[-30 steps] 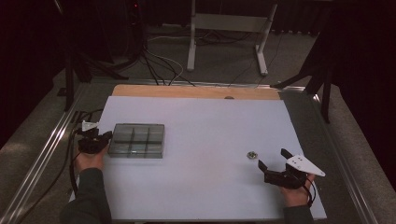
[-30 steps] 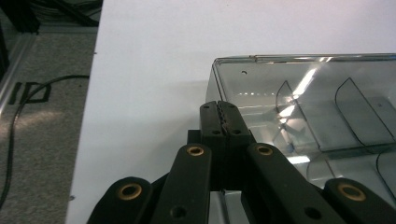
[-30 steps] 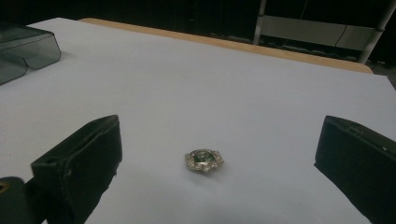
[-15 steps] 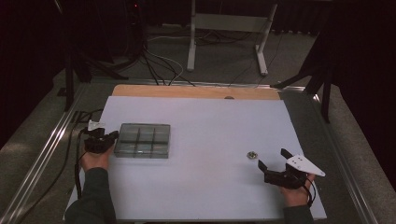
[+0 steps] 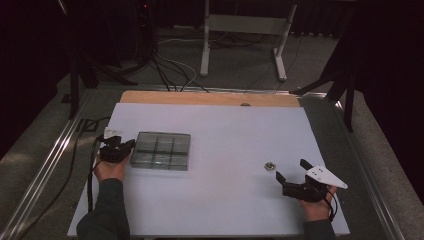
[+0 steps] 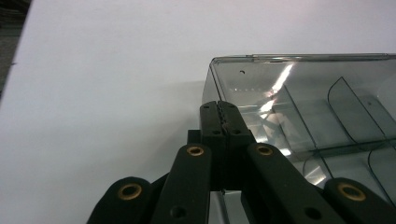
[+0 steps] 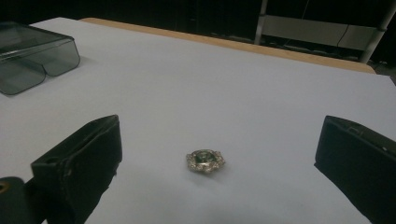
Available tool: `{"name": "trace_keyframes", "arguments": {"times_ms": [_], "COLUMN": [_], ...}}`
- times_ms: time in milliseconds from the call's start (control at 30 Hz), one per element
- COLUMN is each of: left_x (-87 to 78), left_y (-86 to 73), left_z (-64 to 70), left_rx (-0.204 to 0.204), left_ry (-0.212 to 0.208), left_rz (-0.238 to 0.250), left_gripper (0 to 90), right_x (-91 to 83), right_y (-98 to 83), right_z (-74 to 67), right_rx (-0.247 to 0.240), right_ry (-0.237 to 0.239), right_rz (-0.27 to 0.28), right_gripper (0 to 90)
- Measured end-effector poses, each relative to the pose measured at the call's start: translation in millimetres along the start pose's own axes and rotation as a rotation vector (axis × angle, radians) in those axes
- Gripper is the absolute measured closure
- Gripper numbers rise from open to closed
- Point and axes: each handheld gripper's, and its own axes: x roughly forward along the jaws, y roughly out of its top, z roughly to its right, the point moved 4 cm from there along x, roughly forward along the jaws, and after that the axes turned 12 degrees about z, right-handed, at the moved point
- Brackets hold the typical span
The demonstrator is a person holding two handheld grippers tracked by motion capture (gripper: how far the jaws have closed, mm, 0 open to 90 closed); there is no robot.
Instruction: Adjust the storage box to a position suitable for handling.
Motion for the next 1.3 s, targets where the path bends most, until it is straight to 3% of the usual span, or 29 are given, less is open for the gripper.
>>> {"name": "trace_keyframes", "arguments": {"times_ms": [333,733,900,1300], "left_x": [6.8,3.1,4.5,14.5], "left_y": [0.1,-7.1,-8.0,-10.4], "left_z": [20.4,34.7,43.1,79.2], "left_rx": [0.023,-0.013,-0.009,-0.005], "left_ry": [-0.038,-0.081,-0.099,-0.151], "left_rz": [-0.006,0.015,0.012,0.01], "left_gripper": [90.0,90.0,90.0,90.0], "right_x": [0.1,0.4,0.9,0.9], "right_y": [-0.1,-0.2,-0.1,-0.1], "right_z": [0.3,-0.3,-0.8,-0.9], "right_rx": [0.001,-0.003,-0.004,-0.004], "right_ry": [0.001,0.004,0.005,0.005], "right_rz": [-0.001,-0.001,-0.002,-0.002], "right_gripper": [0.7,0.7,0.7,0.7]}}
